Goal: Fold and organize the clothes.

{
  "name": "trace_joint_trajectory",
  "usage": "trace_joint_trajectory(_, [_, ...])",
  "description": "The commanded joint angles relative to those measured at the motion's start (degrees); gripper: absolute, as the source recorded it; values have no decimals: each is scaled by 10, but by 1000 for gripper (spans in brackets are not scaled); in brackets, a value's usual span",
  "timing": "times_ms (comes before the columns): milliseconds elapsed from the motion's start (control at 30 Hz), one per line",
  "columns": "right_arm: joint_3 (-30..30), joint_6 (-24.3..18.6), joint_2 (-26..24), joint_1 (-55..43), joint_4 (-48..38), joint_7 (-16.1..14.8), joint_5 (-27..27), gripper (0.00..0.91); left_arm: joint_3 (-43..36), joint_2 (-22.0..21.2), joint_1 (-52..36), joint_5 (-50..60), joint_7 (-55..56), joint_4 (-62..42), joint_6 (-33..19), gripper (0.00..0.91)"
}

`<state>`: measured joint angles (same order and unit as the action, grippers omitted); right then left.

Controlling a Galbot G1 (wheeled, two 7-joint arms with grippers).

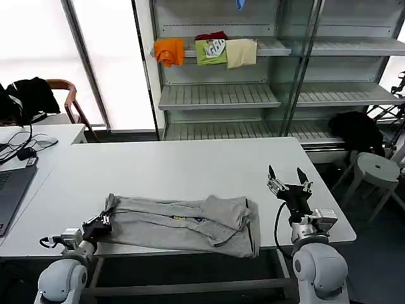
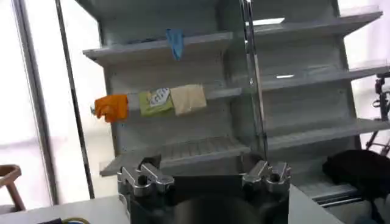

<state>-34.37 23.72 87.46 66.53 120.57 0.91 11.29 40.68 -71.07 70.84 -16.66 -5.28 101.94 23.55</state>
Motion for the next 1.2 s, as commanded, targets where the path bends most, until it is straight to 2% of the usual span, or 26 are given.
trace_joint_trajectory(33, [-3,1,-4,-4,-8,2,3,907,50,24,-36,-5,3,-40,-63,0])
trace_joint_trajectory(200, [-2,11,-10,-21,-34,14,17,907,125,82,-71,13,-16,-96,-69,0])
trace_joint_trajectory(400, [14,16,-8,-43,-69,20,18,907,173,149,-83,52,-31,-155,-83,0])
trace_joint_trajectory(567, [29,16,-5,-60,-93,20,13,907,197,171,-84,88,-46,-165,-87,0])
trace_joint_trajectory(800, [41,15,-1,-67,-104,20,3,907,225,153,-64,158,-66,-136,-93,0])
trace_joint_trajectory(967, [38,15,-5,-63,-102,20,2,907,215,142,-53,121,-71,-92,-97,0])
trace_joint_trajectory(1067, [34,15,-6,-59,-100,19,2,907,195,130,-50,107,-74,-42,-95,0])
trace_joint_trajectory(1200, [30,13,-5,-53,-98,18,0,907,149,93,-36,115,-83,63,-77,0])
